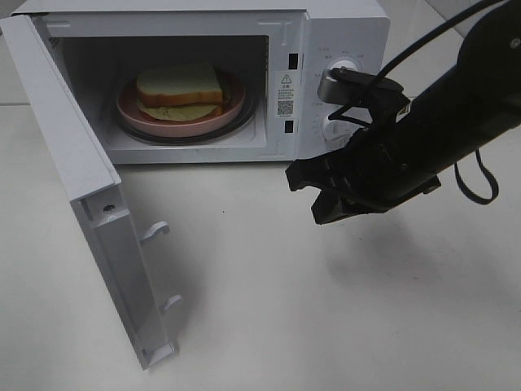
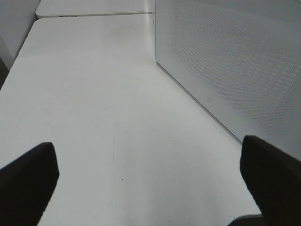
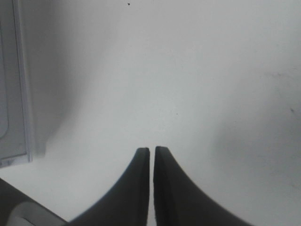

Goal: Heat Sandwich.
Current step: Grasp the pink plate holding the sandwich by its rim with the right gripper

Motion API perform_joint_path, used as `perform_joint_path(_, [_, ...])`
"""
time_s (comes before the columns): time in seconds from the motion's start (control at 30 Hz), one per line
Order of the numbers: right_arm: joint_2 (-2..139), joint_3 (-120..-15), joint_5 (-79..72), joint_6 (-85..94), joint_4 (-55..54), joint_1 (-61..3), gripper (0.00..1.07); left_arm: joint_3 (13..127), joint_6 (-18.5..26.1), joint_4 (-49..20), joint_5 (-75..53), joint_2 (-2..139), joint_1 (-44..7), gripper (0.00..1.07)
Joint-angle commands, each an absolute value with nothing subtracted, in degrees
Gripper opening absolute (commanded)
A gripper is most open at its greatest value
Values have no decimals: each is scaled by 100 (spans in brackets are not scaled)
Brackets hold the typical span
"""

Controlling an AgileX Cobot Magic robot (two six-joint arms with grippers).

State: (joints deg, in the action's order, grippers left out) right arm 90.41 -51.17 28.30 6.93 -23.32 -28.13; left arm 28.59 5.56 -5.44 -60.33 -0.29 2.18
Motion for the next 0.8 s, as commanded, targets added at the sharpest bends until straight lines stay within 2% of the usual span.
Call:
perform_joint_path(0.03, [8978,-5426,3495,900,-1719,-2796,7,2836,527,-533,-5953,-172,229,101])
perform_joint_path(0.23, [8978,-5810,4274,1753,-1444,-2796,7,2836,527,-533,-5953,-172,229,101])
perform_joint_path(0.47, [8978,-6056,4853,3833,-1369,-2796,8,2836,527,-533,-5953,-172,229,101])
perform_joint_path(0.57, [8978,-6079,4945,5260,-1272,-2796,8,2836,527,-533,-5953,-172,229,101])
perform_joint_path(0.8, [8978,-6079,4996,7030,-1106,-2796,9,2836,527,-533,-5953,-172,229,101])
